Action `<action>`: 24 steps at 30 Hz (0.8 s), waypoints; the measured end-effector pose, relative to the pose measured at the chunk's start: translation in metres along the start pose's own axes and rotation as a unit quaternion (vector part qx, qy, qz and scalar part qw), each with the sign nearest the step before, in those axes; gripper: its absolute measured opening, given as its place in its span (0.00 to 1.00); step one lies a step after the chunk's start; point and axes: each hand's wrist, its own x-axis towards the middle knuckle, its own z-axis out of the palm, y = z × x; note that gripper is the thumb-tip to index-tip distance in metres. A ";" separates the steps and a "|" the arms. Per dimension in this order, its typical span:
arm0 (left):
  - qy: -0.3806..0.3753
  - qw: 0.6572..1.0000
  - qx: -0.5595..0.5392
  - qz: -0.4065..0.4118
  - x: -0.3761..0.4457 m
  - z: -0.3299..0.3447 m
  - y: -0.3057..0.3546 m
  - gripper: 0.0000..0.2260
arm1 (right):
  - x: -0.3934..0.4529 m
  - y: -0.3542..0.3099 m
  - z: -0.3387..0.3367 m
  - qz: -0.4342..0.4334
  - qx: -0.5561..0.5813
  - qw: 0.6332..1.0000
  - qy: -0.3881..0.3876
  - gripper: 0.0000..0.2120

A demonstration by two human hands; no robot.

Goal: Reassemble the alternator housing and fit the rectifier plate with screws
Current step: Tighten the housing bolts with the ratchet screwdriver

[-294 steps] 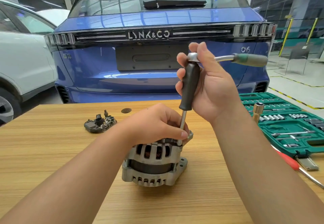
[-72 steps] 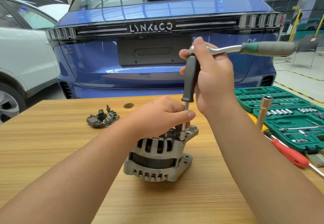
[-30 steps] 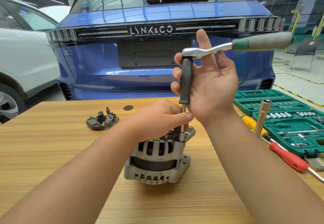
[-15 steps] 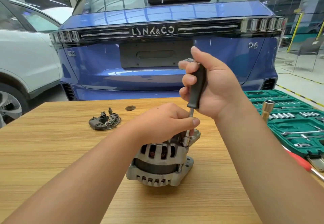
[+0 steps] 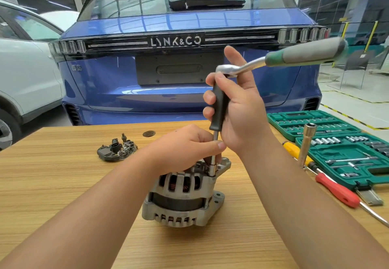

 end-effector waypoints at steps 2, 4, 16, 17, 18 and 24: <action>0.003 1.000 -0.009 0.000 0.000 0.000 0.000 0.15 | -0.001 -0.001 -0.003 0.021 0.071 0.996 -0.042 0.18; 0.006 1.000 -0.017 -0.004 0.000 0.000 0.000 0.15 | 0.000 -0.003 -0.008 0.051 0.130 0.988 -0.068 0.20; -0.009 1.000 -0.019 0.005 0.002 0.001 0.000 0.15 | 0.006 -0.012 -0.004 0.119 -0.005 0.990 0.069 0.16; -0.013 1.000 -0.015 0.008 0.001 0.002 0.000 0.15 | 0.006 -0.013 -0.003 0.114 -0.042 0.988 0.099 0.15; -0.015 1.000 -0.014 0.009 0.001 0.002 -0.001 0.16 | 0.006 -0.015 -0.002 0.120 -0.055 0.985 0.112 0.14; 0.001 0.999 -0.038 0.012 -0.003 0.000 -0.001 0.14 | 0.001 -0.015 -0.002 0.181 0.127 0.975 0.004 0.06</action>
